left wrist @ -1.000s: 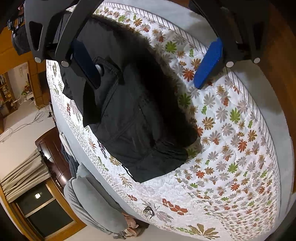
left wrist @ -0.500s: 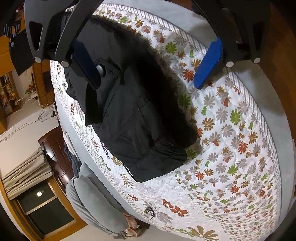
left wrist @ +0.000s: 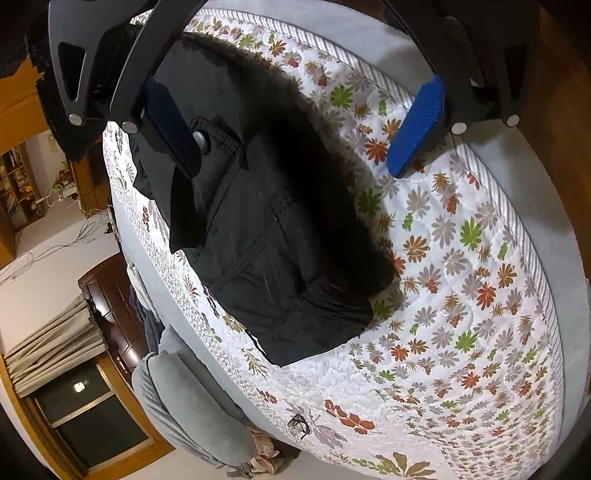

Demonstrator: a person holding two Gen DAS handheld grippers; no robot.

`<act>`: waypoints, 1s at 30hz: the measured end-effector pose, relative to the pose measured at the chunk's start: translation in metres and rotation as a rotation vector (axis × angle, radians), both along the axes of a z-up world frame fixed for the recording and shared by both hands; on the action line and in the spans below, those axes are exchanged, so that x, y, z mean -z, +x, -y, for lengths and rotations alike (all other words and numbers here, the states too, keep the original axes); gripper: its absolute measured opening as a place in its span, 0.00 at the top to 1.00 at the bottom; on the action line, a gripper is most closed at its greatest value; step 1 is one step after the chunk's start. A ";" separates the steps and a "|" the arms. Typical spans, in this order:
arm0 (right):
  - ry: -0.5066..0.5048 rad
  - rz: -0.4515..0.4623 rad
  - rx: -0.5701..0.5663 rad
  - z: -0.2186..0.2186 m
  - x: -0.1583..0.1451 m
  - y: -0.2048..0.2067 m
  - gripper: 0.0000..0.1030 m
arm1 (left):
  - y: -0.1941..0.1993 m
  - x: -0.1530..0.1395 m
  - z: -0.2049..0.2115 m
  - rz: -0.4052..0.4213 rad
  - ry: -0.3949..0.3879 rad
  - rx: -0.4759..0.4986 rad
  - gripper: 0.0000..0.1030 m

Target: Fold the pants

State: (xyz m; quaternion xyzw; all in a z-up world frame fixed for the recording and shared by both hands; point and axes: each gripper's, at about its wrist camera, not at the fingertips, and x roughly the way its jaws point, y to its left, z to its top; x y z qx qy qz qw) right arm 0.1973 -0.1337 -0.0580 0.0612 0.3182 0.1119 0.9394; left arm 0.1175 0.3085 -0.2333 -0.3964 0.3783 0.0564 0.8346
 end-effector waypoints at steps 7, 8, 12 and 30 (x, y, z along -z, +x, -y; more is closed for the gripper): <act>-0.166 -0.045 -0.051 -0.051 0.046 -0.005 0.81 | 0.001 0.001 -0.002 0.001 -0.005 0.004 0.03; -0.194 -0.049 -0.058 -0.057 0.052 -0.006 0.81 | 0.001 0.001 -0.002 0.001 -0.006 0.003 0.03; -0.329 -0.066 -0.086 -0.083 0.076 -0.009 0.81 | 0.001 0.001 -0.001 0.001 -0.006 0.002 0.03; -0.569 -0.149 -0.180 -0.130 0.142 -0.003 0.71 | 0.003 0.003 0.001 -0.010 0.003 0.007 0.03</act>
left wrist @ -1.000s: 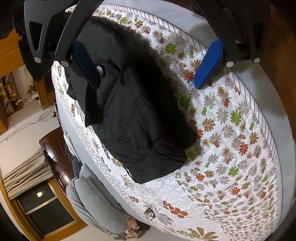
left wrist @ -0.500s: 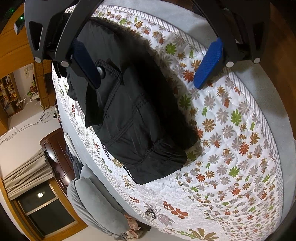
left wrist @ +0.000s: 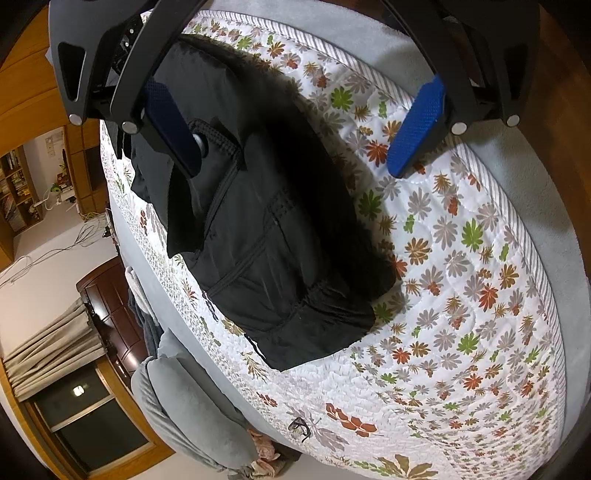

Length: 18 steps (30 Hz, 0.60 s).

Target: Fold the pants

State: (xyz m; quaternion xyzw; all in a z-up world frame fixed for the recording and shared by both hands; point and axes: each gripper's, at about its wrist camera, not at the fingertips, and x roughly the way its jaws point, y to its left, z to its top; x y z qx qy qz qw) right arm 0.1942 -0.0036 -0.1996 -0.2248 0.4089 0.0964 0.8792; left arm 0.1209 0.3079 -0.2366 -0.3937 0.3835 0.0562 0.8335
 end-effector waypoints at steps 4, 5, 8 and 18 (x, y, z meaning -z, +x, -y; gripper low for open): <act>0.103 -0.040 -0.058 0.005 -0.014 -0.009 0.46 | 0.001 0.000 0.000 0.000 -0.001 0.001 0.03; 0.167 -0.070 -0.086 0.009 -0.022 -0.013 0.41 | 0.001 0.000 0.001 -0.001 0.000 0.002 0.03; 0.304 -0.085 -0.119 0.030 -0.056 -0.021 0.41 | 0.002 0.000 0.001 -0.002 0.005 0.002 0.03; 0.272 -0.079 0.042 0.077 -0.051 0.018 0.41 | 0.007 -0.002 0.004 -0.008 0.028 0.011 0.03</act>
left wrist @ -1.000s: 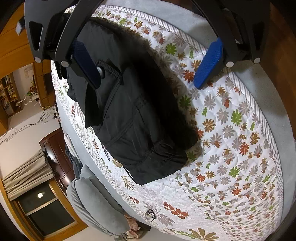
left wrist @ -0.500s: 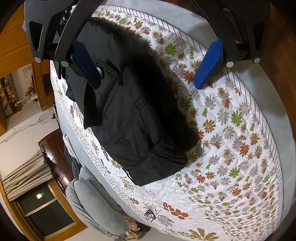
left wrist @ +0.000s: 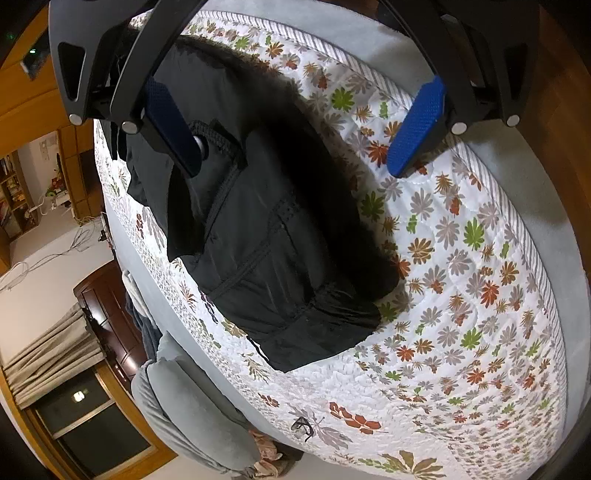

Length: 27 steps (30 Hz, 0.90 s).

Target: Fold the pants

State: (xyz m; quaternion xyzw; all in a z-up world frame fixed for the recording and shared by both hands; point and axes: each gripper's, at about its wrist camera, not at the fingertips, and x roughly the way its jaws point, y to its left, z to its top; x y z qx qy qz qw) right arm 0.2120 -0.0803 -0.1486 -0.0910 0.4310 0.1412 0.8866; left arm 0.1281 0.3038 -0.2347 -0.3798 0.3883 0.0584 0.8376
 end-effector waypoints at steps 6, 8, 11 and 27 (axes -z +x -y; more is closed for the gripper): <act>-0.044 -0.060 -0.037 -0.018 0.035 -0.006 0.48 | -0.001 -0.001 -0.001 0.002 -0.005 -0.001 0.03; -0.049 -0.064 -0.042 -0.019 0.039 -0.008 0.48 | -0.001 -0.001 -0.002 0.000 -0.003 0.001 0.03; -0.084 -0.078 -0.064 -0.022 0.040 -0.010 0.48 | -0.001 -0.002 -0.001 -0.001 -0.002 0.006 0.03; -0.436 0.106 -0.424 -0.108 -0.033 0.002 0.29 | 0.005 -0.022 -0.014 0.028 -0.021 0.055 0.03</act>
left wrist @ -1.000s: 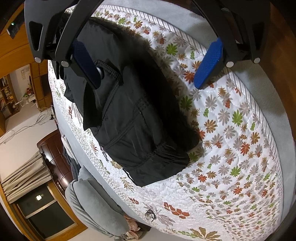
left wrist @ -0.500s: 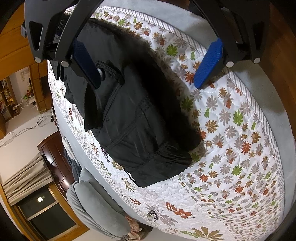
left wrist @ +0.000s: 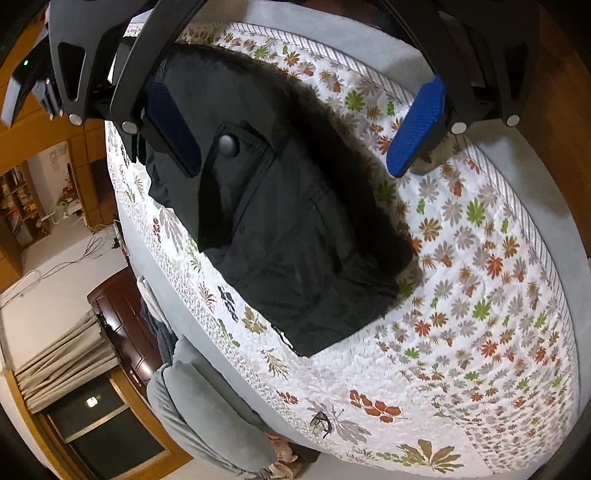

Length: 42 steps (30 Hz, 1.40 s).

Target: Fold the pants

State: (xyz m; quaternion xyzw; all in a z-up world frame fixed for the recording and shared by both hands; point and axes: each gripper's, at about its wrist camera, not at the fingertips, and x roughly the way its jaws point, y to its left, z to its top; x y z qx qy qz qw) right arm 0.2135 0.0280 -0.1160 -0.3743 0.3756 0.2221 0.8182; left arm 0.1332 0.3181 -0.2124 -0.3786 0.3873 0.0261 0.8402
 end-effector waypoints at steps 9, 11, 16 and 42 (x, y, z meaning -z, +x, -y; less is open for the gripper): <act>-0.121 0.041 -0.200 -0.086 0.004 0.031 0.28 | -0.010 0.001 -0.023 -0.003 -0.021 -0.097 0.03; -0.138 0.048 -0.232 -0.100 0.007 0.035 0.28 | -0.012 0.002 -0.026 0.003 -0.031 -0.104 0.03; -0.156 0.003 -0.307 -0.131 0.016 0.055 0.25 | -0.015 0.003 -0.033 0.022 -0.067 -0.133 0.03; 0.251 -1.146 -0.399 -0.313 0.086 0.256 0.16 | 0.008 0.043 -0.058 0.070 -0.516 -0.241 0.03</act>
